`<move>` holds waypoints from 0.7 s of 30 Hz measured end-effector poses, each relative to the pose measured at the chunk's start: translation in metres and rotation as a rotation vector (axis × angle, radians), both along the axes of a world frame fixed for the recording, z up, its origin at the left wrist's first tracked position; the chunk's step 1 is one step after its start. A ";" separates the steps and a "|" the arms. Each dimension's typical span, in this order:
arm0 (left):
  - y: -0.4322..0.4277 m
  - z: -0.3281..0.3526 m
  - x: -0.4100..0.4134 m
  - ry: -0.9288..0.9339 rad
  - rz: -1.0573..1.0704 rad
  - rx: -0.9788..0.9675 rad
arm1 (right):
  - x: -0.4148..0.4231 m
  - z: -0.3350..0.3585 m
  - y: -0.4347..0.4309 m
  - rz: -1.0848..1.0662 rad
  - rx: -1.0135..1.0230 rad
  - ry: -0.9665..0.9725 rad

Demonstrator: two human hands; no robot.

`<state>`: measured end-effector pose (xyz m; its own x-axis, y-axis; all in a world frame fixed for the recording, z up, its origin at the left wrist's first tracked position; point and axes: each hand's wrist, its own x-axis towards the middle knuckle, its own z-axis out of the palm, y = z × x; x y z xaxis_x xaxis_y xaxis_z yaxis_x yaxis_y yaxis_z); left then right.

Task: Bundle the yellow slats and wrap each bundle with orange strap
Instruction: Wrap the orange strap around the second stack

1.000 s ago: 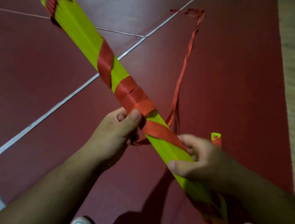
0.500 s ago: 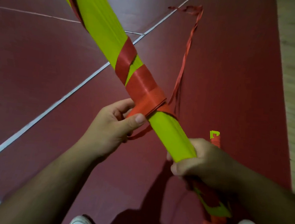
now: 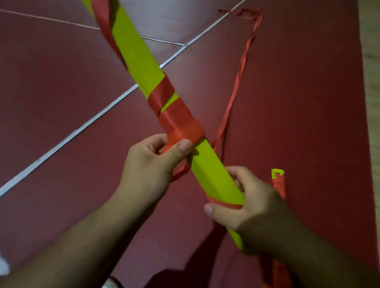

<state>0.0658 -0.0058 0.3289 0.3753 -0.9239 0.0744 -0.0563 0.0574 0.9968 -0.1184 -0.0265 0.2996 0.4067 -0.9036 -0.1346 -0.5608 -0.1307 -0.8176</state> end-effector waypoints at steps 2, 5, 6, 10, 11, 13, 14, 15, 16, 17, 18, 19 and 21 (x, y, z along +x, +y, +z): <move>0.003 -0.001 -0.012 0.037 0.031 0.018 | 0.006 -0.004 0.005 -0.070 -0.206 0.189; 0.005 0.001 -0.015 0.022 -0.024 0.033 | 0.002 -0.003 -0.003 -0.145 -0.356 0.293; 0.004 0.003 -0.012 0.010 -0.055 0.034 | 0.000 -0.003 -0.007 -0.145 -0.359 0.283; 0.002 0.004 0.010 -0.136 -0.156 -0.001 | -0.007 0.006 -0.011 -0.120 -0.217 0.115; 0.001 0.002 0.015 -0.154 -0.164 -0.009 | -0.007 0.010 -0.011 -0.106 -0.173 0.073; 0.000 -0.002 0.023 -0.155 -0.183 -0.026 | -0.006 0.017 -0.007 -0.073 -0.077 -0.012; -0.001 -0.004 0.025 -0.143 -0.202 -0.037 | -0.006 0.020 -0.005 -0.052 -0.017 -0.060; -0.002 -0.008 0.028 -0.121 -0.226 -0.049 | -0.005 0.022 -0.003 -0.027 0.049 -0.107; -0.003 -0.011 0.030 -0.089 -0.247 -0.051 | -0.004 0.023 0.000 0.004 0.116 -0.150; -0.005 -0.013 0.031 -0.043 -0.268 -0.043 | -0.003 0.024 0.002 0.040 0.176 -0.187; -0.007 -0.014 0.032 0.005 -0.299 -0.033 | -0.003 0.024 0.004 0.075 0.232 -0.225; -0.008 -0.014 0.033 0.050 -0.347 -0.025 | -0.002 0.022 0.005 0.107 0.287 -0.262; -0.007 -0.015 0.033 0.149 -0.451 -0.009 | -0.003 0.019 0.006 0.160 0.413 -0.323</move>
<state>0.0984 -0.0129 0.3137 -0.0556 -0.9967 0.0589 0.1203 0.0519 0.9914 -0.1219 -0.0206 0.3189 0.6138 -0.7257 -0.3108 -0.2726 0.1747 -0.9461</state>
